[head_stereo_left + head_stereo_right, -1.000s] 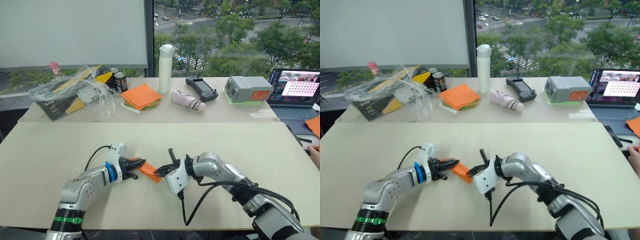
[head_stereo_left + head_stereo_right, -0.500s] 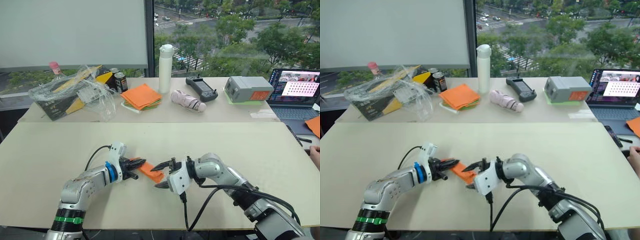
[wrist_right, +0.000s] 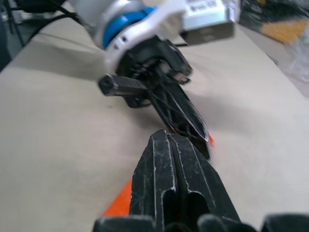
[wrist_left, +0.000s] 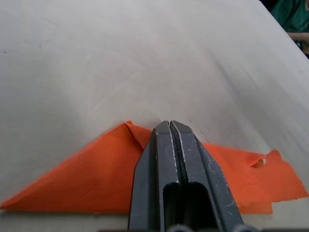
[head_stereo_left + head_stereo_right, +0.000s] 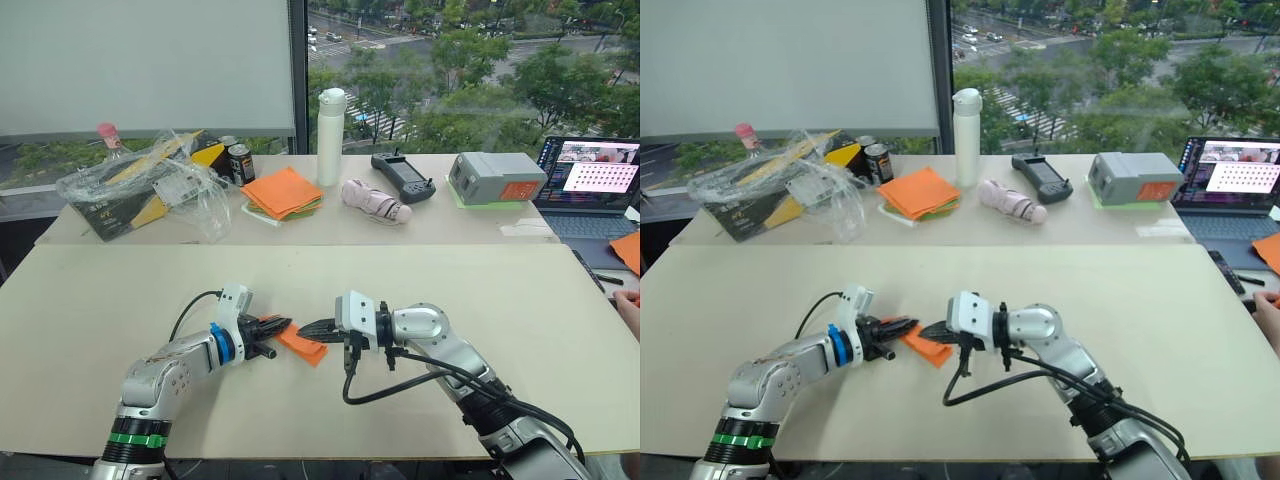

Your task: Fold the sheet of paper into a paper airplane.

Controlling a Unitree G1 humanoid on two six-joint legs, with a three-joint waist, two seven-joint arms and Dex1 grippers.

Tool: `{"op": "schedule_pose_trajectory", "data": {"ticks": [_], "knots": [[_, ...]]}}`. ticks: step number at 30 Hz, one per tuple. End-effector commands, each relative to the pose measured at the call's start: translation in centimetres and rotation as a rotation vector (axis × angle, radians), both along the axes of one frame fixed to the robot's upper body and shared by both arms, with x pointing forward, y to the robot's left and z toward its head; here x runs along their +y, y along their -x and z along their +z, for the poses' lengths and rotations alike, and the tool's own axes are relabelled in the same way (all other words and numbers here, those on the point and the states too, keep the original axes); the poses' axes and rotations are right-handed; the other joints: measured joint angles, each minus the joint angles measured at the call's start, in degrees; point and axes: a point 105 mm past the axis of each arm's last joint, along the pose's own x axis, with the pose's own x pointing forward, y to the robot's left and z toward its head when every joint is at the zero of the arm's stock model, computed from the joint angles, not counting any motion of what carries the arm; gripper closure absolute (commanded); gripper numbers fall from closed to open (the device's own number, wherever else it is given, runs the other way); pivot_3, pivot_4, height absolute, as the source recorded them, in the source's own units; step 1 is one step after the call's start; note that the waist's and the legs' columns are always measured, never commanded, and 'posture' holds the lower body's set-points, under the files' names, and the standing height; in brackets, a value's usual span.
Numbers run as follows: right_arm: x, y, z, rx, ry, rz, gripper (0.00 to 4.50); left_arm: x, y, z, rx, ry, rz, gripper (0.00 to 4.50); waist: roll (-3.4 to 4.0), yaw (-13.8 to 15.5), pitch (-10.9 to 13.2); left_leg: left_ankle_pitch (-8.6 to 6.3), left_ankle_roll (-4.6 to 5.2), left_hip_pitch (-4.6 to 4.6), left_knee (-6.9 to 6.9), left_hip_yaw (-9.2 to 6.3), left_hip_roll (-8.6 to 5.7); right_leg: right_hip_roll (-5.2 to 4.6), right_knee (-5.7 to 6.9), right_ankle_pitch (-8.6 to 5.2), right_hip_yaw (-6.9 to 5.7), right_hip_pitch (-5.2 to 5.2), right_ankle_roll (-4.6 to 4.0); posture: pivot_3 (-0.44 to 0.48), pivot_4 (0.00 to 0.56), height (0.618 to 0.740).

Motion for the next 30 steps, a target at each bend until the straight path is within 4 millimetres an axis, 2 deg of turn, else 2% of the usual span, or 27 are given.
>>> {"op": "schedule_pose_trajectory", "data": {"ticks": [1, 10, 17, 21, 26, 30], "knots": [[-0.1, -0.9, 0.3, -0.010, -0.008, -0.061, 4.42, 0.4, 0.1, -0.6, 0.019, -0.024, 0.017, 4.50, 0.00, 0.0, 0.0, 0.00, 0.00, 0.00, 0.00, 0.00, 0.00, 0.00, 0.00, 0.00, 0.00, -0.01, 0.00, 0.000, 0.150, 0.740], [-2.1, -0.4, -3.8, 0.042, 0.152, -0.066, 4.42, 0.4, 0.2, -0.5, 0.019, -0.025, 0.017, 4.50, 0.00, 0.0, 0.0, 0.00, 0.00, -0.02, 0.00, 0.02, 0.00, 0.00, 0.01, 0.00, 0.00, -0.03, 0.00, 0.000, 0.150, 0.740], [-3.2, 0.6, -5.3, 0.064, 0.214, -0.039, 4.42, 0.5, 0.2, -0.6, 0.021, -0.026, 0.019, 4.50, 0.00, 0.0, 0.0, 0.00, 0.00, -0.02, 0.00, 0.03, 0.00, -0.01, 0.00, 0.00, 0.00, -0.01, 0.00, 0.000, 0.150, 0.740], [-3.1, 0.0, -4.5, 0.044, 0.174, -0.072, 4.42, 0.5, 0.2, -0.6, 0.023, -0.025, 0.016, 4.50, 0.00, 0.0, 0.0, 0.00, 0.01, -0.02, 0.00, 0.03, 0.00, -0.01, 0.00, 0.00, 0.00, 0.00, 0.00, 0.000, 0.150, 0.740], [-2.5, -1.5, -1.7, 0.002, 0.066, -0.122, 4.42, 0.4, 0.2, -0.6, 0.024, -0.024, 0.014, 4.50, 0.00, 0.0, 0.0, 0.00, 0.00, -0.02, 0.00, 0.03, 0.00, 0.00, 0.00, 0.00, 0.00, -0.01, 0.00, 0.000, 0.150, 0.740], [-1.6, -1.7, 0.2, -0.012, 0.001, -0.111, 4.42, 0.3, 0.2, -0.6, 0.024, -0.024, 0.013, 4.50, 0.00, 0.0, 0.0, 0.00, 0.00, -0.03, 0.00, 0.02, 0.00, 0.00, 0.00, 0.00, 0.00, -0.02, 0.00, 0.000, 0.150, 0.740]]}}
